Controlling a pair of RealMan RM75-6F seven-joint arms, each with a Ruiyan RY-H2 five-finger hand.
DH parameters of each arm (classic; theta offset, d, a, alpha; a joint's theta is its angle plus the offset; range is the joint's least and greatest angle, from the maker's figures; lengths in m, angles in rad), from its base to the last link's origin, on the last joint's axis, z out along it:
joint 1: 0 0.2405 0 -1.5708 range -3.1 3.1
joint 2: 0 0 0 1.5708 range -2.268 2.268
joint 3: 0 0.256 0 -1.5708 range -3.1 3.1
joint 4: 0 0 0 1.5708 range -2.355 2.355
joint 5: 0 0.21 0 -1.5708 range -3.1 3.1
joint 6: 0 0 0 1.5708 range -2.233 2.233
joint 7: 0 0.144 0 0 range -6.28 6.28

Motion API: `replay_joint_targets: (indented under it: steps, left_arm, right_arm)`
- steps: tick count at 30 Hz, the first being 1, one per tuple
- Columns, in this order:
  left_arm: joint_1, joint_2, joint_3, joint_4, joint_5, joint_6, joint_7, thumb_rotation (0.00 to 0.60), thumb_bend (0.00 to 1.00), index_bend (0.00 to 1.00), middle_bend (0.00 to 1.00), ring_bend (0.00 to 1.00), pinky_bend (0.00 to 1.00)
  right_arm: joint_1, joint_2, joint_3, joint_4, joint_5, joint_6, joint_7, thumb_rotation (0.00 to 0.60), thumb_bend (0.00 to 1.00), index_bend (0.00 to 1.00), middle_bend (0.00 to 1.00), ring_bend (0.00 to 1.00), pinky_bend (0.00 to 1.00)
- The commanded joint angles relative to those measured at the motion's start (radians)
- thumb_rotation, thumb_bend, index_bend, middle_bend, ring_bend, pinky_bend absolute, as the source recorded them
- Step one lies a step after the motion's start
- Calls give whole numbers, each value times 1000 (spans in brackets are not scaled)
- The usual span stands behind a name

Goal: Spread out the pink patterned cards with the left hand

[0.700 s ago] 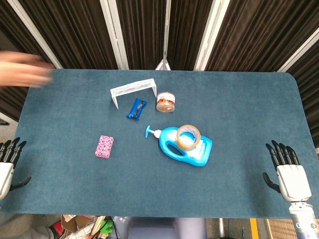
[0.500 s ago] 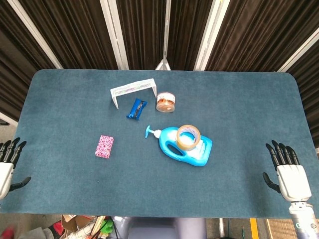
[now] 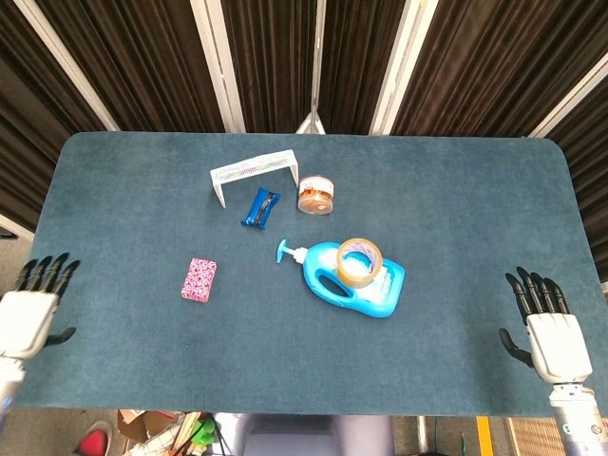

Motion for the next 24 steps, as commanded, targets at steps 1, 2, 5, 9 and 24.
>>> replay_joint_targets:
  steps: [1,2,5,9,24]
  left_arm:
    - [-131,-17,-58,-57,-170,-187,126,600,93,0,0,0,0]
    - [-156,-25,-66,-63,-209,-217,158,600,93,0,0,0,0]
    - [-207,-50,-81,-67,-286,-260,232,600,94,0,0,0,0]
    - [-319,-136,-96,-33,-443,-331,373,600,93,0,0,0,0]
    - [-540,-329,-72,27,-792,-305,601,600,154,77,0,0,0]
  right_arm:
    - [1,1,0,0,2,-3,4,600,363,0,0,0,87]
    - [1,2,0,-1,3,-3,6,600,363,0,0,0,87]
    - [0,4,1,-2,5,-2,13,600,363,0,0,0,87]
    - [0,7,0,-5,5,-3,24,600,363,0,0,0,87]
    - [0,16,-1,-9,7,-9,51,600,363,0,0,0,87]
